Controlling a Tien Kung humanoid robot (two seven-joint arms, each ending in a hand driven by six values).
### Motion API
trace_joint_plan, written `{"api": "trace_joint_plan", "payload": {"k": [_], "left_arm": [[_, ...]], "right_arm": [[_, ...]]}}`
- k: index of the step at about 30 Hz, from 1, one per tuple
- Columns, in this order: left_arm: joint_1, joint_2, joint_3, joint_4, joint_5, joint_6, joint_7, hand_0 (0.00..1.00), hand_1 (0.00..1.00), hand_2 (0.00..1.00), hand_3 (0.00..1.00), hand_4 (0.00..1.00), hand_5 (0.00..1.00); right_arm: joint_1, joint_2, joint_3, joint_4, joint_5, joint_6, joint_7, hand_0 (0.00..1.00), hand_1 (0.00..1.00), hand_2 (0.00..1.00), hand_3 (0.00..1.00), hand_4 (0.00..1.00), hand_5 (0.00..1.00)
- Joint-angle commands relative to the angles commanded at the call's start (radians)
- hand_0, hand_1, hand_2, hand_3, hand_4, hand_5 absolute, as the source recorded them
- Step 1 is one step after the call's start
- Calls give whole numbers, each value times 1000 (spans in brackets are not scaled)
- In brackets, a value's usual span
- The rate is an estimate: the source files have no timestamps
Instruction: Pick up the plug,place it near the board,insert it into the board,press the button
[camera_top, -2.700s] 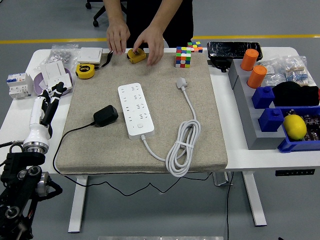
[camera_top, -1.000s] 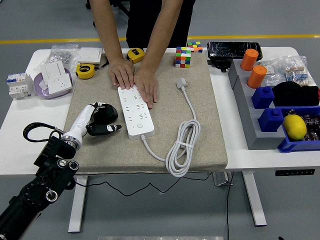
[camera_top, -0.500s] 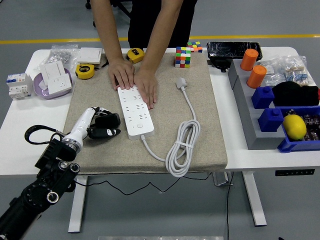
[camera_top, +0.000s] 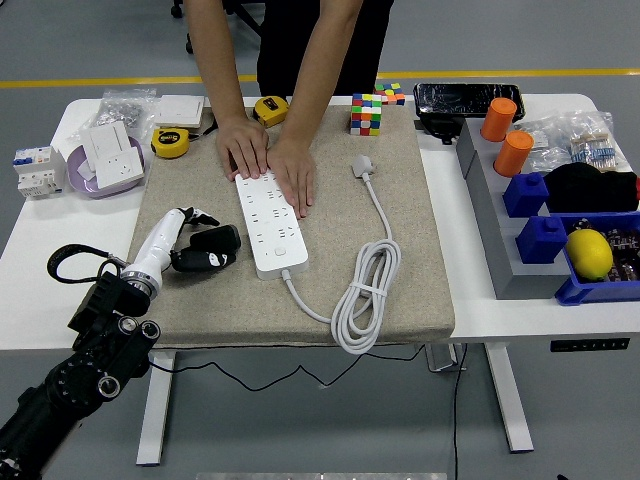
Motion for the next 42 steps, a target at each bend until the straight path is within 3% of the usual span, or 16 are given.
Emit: {"api": "trace_joint_plan", "payload": {"k": [20,21,26,27,32,33,38,39,42], "left_arm": [[-9,1,-15,-5,31,10,-1,914,909,839,733,998,167],[-9,1,-15,-5,33,12,-1,867,737,672,683,998,176],[-10,2,-14,-9,48,28,-1,867,737,672,683,998,176],[-10,1,-14,-8,52,31,0,579,460,396,459,988,175],[-9,0,-8,-2,72,47,0,579,460,396,459,988,175],[-9,0,-6,-1,78,49,2,455,341,351,431,806,128],[-10,0,-8,3,118,57,8,455,341,351,431,806,128],[-10,0,-8,3,119,58,7,415,314,329,415,748,112],[-8,2,-7,-4,124,63,6,415,314,329,415,748,112]], "right_arm": [[4,0,2,0,5,-1,1,824,736,745,779,998,925],[4,0,2,0,5,-1,1,824,736,745,779,998,925],[4,0,2,0,6,-1,2,824,736,745,779,998,925],[4,0,2,0,6,-1,2,824,736,745,779,998,925],[5,0,2,0,7,-1,3,824,736,745,779,998,925],[4,0,3,0,6,-1,2,824,736,745,779,998,925],[4,0,3,0,4,-1,2,824,736,745,779,998,925],[5,-1,2,0,5,-1,3,824,736,745,779,998,924],[4,0,3,0,3,-1,2,824,736,745,779,998,924]]}}
